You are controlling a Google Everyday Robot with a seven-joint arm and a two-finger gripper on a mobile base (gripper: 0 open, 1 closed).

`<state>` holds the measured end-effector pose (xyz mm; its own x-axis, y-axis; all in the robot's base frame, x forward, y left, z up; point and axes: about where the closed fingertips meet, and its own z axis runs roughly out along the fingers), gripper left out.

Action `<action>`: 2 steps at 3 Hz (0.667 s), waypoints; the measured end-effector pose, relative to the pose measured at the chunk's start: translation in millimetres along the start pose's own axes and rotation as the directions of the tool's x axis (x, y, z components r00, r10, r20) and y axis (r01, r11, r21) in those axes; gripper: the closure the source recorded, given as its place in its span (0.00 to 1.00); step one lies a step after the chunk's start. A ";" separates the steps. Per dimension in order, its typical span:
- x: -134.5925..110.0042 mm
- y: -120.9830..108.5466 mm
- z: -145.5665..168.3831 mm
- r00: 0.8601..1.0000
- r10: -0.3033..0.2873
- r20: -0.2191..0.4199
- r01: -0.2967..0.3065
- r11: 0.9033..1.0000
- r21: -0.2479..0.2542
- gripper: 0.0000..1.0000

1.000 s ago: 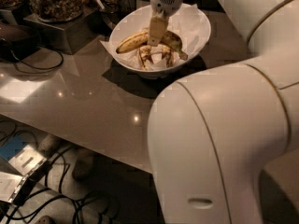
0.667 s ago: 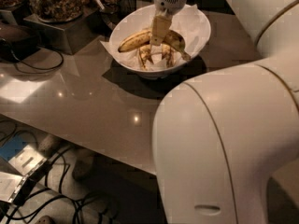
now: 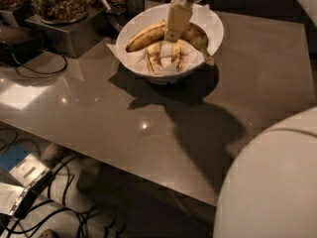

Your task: Pick banana from white bowl

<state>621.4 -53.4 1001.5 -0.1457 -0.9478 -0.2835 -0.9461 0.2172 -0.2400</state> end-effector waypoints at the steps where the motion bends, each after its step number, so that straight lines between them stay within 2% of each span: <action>1: 2.7 4.9 -5.9 1.000 -0.008 0.004 0.008 1.000 -0.001 1.00; 2: 13.0 23.6 -15.9 1.000 0.011 0.010 -0.011 1.000 -0.027 1.00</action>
Offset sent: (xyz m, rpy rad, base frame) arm -0.0635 -0.0238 0.0056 0.0263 0.0812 -0.0136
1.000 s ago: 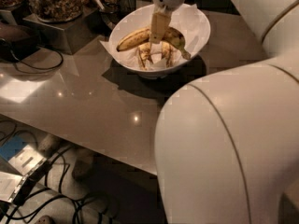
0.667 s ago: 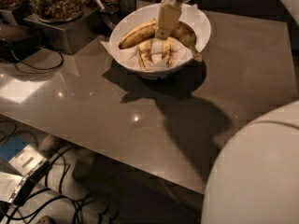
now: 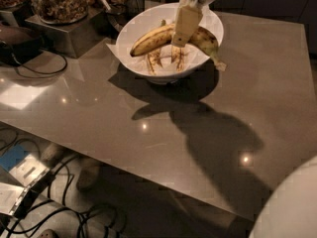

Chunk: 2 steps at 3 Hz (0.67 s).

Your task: Pick banana from white bowl

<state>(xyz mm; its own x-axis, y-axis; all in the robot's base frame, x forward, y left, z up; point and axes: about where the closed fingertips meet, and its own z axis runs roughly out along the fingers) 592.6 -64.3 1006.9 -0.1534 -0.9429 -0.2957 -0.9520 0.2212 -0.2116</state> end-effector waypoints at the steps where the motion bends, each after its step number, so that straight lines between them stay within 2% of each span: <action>1: 1.4 21.1 -0.6 1.000 0.015 0.027 -0.014 0.999 -0.048 1.00; 2: 1.4 21.0 -0.6 1.000 0.015 0.027 -0.014 0.999 -0.048 1.00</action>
Offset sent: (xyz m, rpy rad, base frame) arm -0.0188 0.0021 -0.0037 0.0310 0.0397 0.0056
